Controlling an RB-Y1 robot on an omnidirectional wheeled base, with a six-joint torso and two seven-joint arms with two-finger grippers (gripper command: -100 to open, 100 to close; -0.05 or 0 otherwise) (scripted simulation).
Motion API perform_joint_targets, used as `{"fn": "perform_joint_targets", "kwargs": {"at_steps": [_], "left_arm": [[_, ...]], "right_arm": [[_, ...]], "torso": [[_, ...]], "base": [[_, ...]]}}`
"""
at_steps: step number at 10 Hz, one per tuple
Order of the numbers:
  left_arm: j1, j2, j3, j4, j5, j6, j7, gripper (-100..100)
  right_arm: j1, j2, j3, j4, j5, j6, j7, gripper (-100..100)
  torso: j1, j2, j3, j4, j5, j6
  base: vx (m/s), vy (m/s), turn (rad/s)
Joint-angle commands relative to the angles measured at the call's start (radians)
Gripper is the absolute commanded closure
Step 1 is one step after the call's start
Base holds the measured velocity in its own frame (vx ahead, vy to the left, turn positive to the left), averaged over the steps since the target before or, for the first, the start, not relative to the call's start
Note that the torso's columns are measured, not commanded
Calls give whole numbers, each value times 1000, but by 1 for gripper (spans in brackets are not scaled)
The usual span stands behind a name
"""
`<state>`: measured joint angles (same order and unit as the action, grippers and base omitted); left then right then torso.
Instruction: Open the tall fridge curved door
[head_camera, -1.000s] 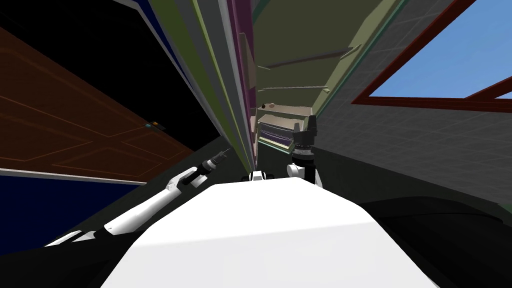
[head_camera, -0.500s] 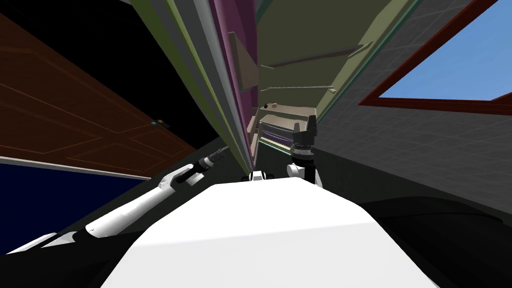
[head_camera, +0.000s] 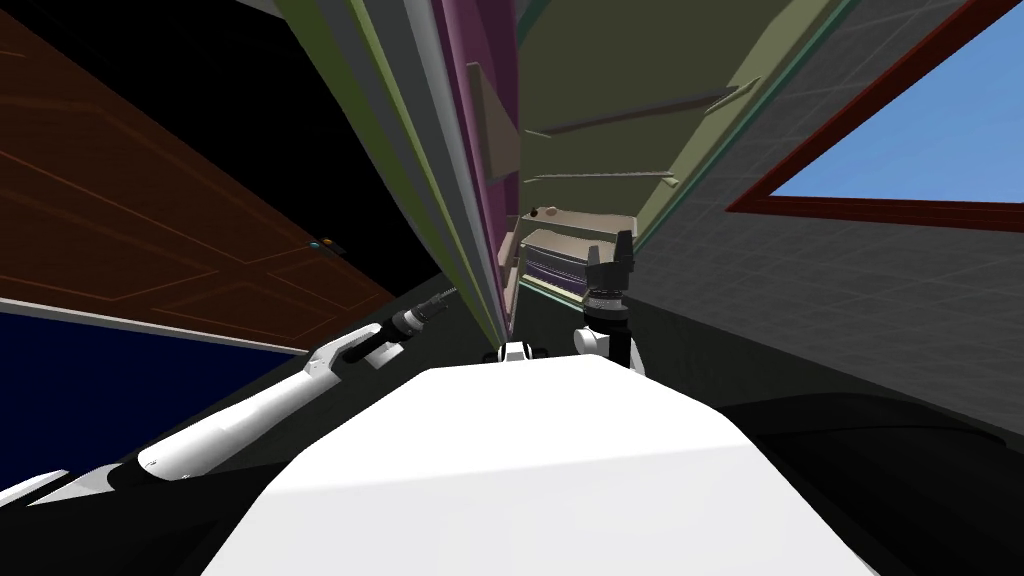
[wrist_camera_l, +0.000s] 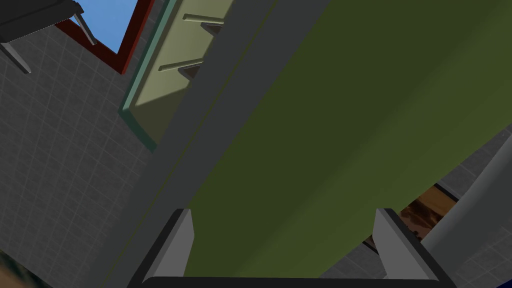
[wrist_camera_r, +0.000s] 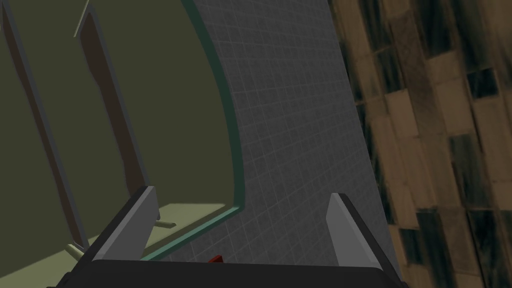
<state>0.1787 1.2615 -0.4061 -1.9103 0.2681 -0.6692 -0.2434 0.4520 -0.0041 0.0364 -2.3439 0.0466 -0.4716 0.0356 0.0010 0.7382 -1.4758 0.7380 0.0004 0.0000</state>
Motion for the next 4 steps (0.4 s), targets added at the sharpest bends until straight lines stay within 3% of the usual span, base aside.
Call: {"fn": "perform_joint_targets", "kwargs": {"at_steps": [1,4], "left_arm": [[0,0,0,0,0,0,0,0],[0,0,0,0,0,0,0,0]], "right_arm": [[0,0,0,0,0,0,0,0],[0,0,0,0,0,0,0,0]], "torso": [[0,0,0,0,0,0],[-1,0,0,0,0,0]], "base": [[0,0,0],[0,0,0]]}}
